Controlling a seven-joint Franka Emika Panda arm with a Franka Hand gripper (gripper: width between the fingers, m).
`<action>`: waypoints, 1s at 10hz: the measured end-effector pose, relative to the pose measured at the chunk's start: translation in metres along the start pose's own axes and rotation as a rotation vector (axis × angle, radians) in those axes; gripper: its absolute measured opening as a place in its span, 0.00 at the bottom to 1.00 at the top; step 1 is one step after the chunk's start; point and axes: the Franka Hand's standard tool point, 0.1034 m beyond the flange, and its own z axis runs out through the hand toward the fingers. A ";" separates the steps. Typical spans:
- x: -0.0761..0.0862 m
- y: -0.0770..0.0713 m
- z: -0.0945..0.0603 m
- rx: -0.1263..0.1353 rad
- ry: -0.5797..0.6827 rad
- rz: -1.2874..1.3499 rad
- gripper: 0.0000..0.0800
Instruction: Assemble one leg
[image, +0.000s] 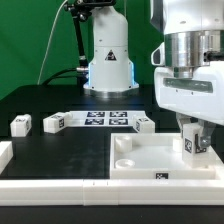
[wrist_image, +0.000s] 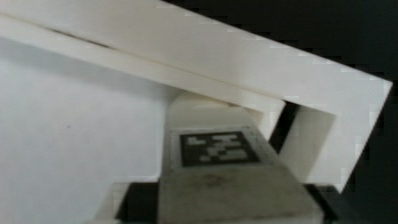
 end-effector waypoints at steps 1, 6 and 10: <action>0.000 0.000 0.000 0.000 0.001 -0.015 0.63; -0.002 -0.005 -0.002 -0.002 0.007 -0.430 0.81; -0.001 -0.005 -0.002 -0.007 0.012 -0.830 0.81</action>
Offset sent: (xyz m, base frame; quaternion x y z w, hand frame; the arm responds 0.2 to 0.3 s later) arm 0.0030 0.0025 0.0080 -0.0259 0.0166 -0.1227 0.9920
